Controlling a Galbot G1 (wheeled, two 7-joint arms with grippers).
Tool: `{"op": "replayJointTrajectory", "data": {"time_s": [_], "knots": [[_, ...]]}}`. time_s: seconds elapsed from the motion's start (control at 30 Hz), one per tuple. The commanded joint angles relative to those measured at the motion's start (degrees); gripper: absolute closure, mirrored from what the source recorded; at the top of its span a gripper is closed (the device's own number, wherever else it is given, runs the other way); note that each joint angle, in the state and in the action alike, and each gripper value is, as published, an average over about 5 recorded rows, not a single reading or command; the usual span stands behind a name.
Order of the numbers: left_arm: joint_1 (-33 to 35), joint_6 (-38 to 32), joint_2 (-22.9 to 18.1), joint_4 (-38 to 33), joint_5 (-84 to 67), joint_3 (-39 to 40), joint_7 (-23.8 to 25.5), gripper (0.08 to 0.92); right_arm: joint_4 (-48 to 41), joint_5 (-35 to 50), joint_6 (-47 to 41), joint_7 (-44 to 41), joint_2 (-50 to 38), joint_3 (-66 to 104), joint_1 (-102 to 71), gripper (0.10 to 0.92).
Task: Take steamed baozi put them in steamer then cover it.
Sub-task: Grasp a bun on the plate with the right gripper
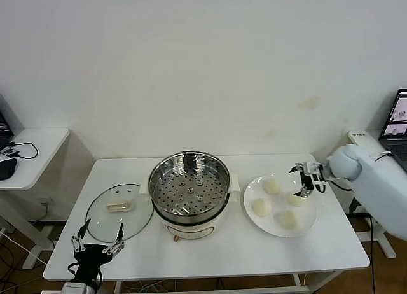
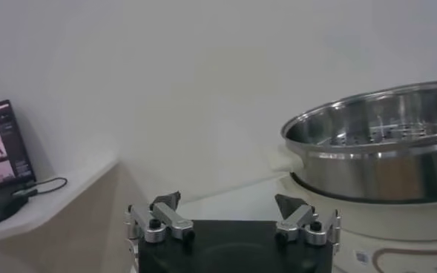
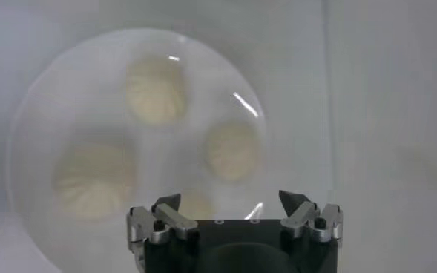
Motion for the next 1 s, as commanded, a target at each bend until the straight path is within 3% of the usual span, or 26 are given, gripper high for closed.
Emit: {"op": "replayJointTrajectory", "data": {"time_s": [0.03,1.0], "knots": [[-0.4,0.0,0.0,0.2,0.2,-0.2,0.2,0.177,-13.0,-0.8,-0.4,-1.6,9.3,-11.5,9.5,0.203],[-0.3,-0.4,0.4,0.9,0.4,-1.9,0.5,0.177,-23.7,-5.9,0.2,2.0,20.0,-8.6,6.0,0.231]]}}
